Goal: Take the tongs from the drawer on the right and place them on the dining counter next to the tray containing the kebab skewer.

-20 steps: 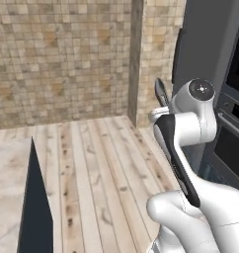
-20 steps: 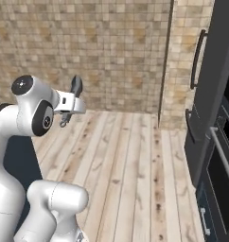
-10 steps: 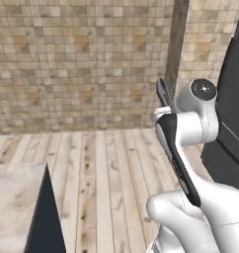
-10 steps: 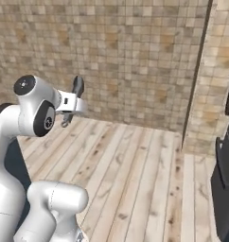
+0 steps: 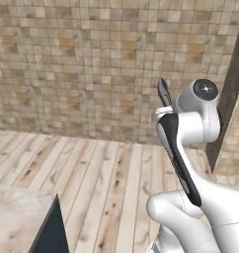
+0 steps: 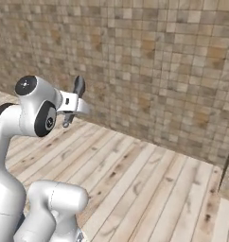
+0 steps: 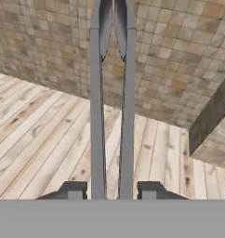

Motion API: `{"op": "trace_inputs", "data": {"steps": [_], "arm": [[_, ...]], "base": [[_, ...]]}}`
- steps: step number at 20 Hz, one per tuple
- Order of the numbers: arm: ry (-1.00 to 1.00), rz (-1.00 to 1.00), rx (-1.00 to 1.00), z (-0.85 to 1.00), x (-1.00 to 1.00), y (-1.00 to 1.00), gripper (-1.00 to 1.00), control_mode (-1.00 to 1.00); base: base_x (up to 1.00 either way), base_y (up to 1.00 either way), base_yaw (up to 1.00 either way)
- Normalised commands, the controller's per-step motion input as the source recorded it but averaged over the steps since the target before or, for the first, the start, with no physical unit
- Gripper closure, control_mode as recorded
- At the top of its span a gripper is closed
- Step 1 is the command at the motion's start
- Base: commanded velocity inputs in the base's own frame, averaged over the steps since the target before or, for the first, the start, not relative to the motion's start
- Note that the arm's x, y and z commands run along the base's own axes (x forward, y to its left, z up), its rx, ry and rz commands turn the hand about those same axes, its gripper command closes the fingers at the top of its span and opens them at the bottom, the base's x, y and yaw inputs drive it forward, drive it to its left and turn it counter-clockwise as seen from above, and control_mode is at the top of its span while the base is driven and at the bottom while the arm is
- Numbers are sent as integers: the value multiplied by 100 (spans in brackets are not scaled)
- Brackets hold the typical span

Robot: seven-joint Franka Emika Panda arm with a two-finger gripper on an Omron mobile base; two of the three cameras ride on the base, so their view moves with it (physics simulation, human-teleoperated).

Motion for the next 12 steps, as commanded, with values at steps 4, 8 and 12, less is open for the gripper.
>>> {"op": "trace_inputs", "data": {"steps": [4, 8, 12], "arm": [[0, 0, 0, 0, 0, 0, 100, 100], [0, 0, 0, 0, 0, 0, 100, 100], [0, 0, 0, 0, 0, 0, 100, 100]], "base": [[100, -5, 55], [100, -5, 59], [100, -12, 59]]}}
